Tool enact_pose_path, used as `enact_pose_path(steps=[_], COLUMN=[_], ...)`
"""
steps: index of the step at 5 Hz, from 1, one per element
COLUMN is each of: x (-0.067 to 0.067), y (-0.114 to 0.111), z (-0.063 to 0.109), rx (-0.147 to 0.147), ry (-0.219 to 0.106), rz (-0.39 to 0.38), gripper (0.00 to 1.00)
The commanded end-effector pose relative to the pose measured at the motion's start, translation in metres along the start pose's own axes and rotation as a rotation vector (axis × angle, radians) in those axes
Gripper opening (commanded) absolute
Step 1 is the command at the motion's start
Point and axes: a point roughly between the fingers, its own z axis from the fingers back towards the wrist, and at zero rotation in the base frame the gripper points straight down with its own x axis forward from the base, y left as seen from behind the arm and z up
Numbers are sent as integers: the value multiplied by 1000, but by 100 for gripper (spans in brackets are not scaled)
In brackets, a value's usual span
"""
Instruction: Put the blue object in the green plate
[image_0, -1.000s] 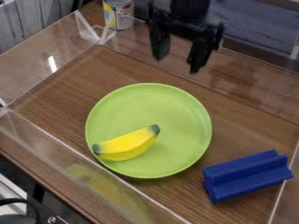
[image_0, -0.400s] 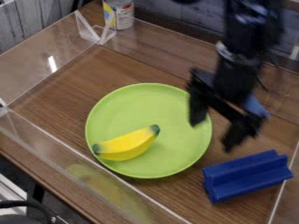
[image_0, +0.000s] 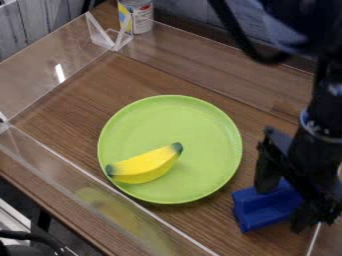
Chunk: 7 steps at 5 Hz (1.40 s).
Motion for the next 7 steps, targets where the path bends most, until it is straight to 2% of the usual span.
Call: enact_pose_path(steps=[1,4,5,7], x=[2,-3,-5,-9], y=[1,11,13,19], z=[-4,-20,-23,-24], rx=[-4,-15,-20,-36], ry=[-23,-1,-8,-26], rz=[-6,12,16,18], gripper=[100,100,0,0])
